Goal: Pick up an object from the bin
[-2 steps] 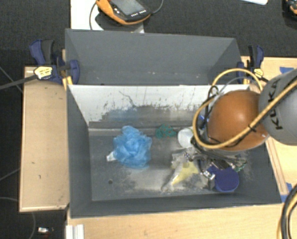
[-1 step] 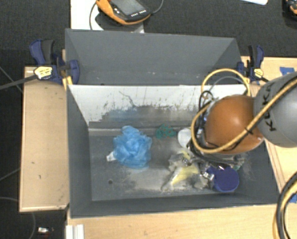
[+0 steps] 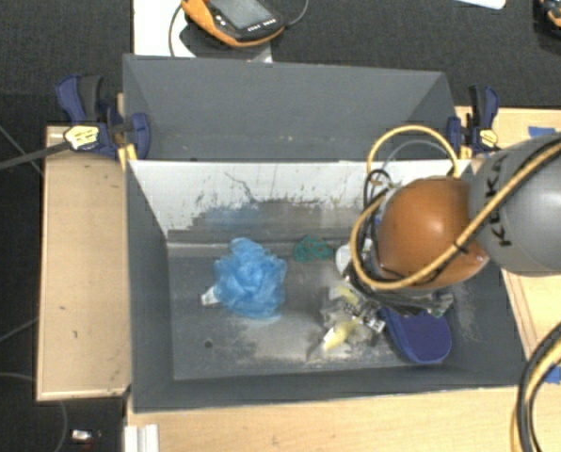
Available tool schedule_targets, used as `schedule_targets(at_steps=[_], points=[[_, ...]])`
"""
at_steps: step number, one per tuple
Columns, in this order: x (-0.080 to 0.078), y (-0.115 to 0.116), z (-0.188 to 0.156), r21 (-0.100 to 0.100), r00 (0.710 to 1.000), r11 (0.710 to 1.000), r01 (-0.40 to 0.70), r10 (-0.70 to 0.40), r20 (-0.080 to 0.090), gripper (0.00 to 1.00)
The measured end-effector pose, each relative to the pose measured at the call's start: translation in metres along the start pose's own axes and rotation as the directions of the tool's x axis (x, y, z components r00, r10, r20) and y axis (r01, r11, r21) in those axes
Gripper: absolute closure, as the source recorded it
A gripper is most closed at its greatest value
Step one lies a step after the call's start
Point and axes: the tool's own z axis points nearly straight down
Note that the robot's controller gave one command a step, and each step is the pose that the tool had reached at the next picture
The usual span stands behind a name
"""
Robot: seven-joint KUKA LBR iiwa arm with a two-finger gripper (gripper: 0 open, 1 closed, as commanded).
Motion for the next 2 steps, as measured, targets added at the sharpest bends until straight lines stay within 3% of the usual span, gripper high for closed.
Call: schedule_targets(at_steps=[2], points=[[-0.0001,0.0,-0.0006,0.0,1.0,1.0,-0.002,0.002,0.001,1.0]])
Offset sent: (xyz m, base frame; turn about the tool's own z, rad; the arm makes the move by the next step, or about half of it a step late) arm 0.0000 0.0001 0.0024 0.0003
